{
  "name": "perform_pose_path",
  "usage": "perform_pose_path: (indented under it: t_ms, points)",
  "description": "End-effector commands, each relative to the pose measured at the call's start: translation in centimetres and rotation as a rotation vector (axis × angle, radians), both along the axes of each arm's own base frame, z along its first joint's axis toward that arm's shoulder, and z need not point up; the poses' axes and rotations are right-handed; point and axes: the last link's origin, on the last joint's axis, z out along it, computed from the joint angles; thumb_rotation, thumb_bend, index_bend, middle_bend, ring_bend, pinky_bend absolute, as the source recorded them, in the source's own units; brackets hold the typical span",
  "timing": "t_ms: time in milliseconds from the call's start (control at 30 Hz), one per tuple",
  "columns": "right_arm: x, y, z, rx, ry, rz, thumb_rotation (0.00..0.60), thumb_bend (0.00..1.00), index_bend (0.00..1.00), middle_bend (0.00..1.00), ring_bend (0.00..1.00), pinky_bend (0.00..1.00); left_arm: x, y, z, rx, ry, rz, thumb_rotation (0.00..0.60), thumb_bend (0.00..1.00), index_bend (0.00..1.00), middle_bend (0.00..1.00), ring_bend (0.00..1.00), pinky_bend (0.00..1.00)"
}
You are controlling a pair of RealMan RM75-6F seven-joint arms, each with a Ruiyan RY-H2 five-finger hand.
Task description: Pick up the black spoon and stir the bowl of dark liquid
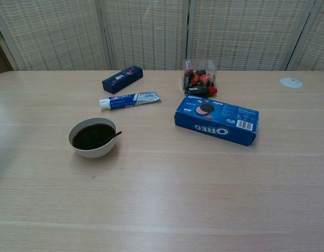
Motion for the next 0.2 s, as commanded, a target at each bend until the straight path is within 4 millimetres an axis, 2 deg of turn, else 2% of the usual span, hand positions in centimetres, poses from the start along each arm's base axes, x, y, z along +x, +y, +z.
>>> perform_pose_path:
  t_ms: [33,200]
  points:
    - [-0.1,0.0,-0.1,0.002,-0.007,-0.002,0.600,0.27,0.03,0.16,0.06,0.14,0.2,-1.8,-0.2,0.004,0.026,-0.007,0.600,0.28,0.23,0.19,0.16,0.33]
    - [-0.1,-0.2,-0.1,0.000,-0.007,0.008,0.600,0.27,0.03,0.16,0.06,0.14,0.5,-2.9,-0.5,0.020,0.058,-0.026,0.600,0.28,0.22,0.19,0.15,0.30]
